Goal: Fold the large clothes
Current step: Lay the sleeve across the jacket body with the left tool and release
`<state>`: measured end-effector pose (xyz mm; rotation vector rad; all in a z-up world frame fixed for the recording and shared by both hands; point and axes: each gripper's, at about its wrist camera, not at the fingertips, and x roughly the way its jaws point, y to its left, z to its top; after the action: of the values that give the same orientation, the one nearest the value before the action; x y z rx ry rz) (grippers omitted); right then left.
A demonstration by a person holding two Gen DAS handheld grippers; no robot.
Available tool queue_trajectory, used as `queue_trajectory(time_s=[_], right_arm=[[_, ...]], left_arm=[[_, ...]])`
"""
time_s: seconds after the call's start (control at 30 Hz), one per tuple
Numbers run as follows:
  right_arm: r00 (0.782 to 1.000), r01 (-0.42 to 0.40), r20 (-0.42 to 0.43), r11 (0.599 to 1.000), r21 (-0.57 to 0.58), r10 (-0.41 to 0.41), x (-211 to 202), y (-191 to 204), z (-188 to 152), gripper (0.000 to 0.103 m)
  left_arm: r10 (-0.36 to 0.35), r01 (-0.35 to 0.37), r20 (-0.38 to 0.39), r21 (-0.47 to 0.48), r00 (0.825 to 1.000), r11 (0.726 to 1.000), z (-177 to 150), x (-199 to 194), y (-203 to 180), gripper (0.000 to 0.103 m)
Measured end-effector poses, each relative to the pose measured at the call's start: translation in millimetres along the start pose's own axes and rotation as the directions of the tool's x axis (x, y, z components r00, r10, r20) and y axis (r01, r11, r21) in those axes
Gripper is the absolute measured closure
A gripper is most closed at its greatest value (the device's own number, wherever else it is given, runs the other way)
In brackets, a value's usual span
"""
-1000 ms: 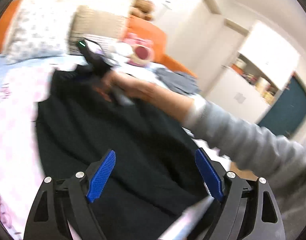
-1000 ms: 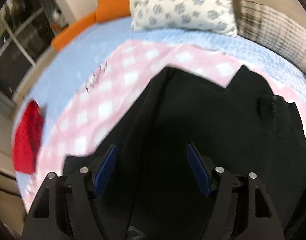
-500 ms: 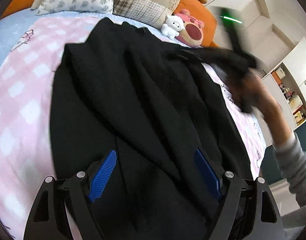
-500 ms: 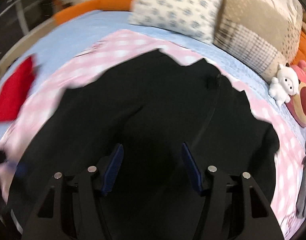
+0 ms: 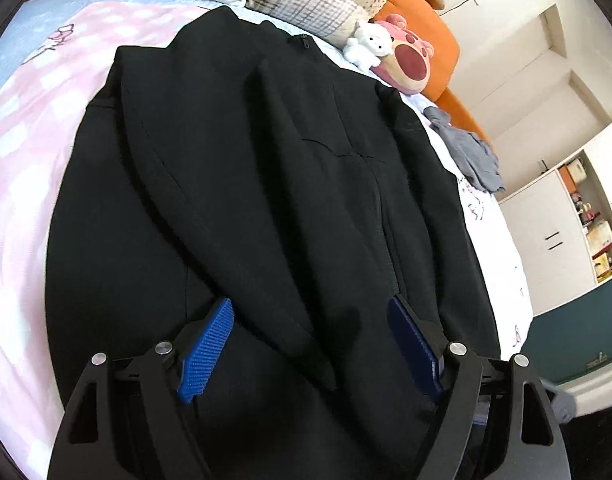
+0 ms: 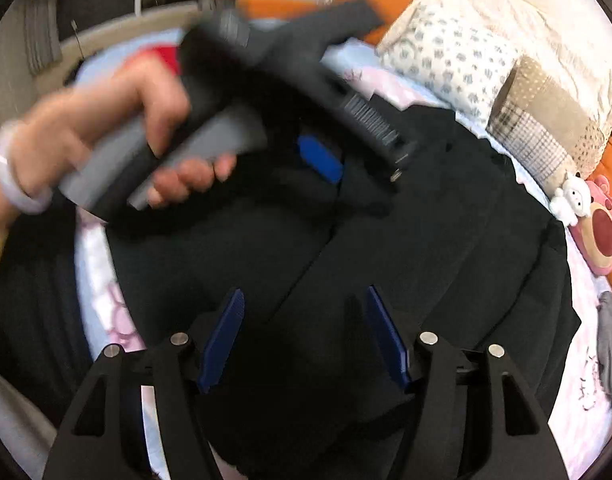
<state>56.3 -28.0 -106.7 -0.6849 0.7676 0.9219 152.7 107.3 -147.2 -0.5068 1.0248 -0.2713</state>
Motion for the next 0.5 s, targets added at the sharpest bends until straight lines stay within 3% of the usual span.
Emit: queue_trajectory(time_s=[0.07, 0.1, 0.23, 0.33, 0.43, 0.5], right_arm=[[0.998, 0.037, -0.052, 0.999, -0.014, -0.038, 19, 5, 1, 0.057], [0.997, 0.039, -0.07, 0.999, -0.012, -0.04, 24, 4, -1, 0.07], [0.995, -0.07, -0.062, 0.993, 0.095, 0.076, 18, -19, -2, 0.082], [0.975, -0.218, 0.009, 0.945, 0.243, 0.222, 2, -54, -1, 0.087], [0.921, -0.39, 0.126, 0.849, 0.358, 0.369, -12, -88, 6, 0.089], [0.844, -0.536, 0.243, 0.742, 0.402, 0.478, -26, -100, 14, 0.096]], left_arm=[[0.021, -0.021, 0.003, 0.002, 1.0, 1.0, -1, -2, -1, 0.022], [0.025, -0.025, 0.004, -0.002, 1.0, 1.0, -3, -3, 1, 0.022], [0.015, -0.015, 0.011, -0.028, 1.0, 0.999, -10, -12, 13, 0.022], [-0.004, 0.005, 0.013, -0.049, 1.0, 0.999, -13, -19, 20, 0.022], [-0.018, 0.02, 0.022, -0.064, 1.0, 0.998, -9, -20, 22, 0.022], [-0.019, 0.021, 0.03, -0.08, 0.999, 0.997, -10, -23, 26, 0.022]])
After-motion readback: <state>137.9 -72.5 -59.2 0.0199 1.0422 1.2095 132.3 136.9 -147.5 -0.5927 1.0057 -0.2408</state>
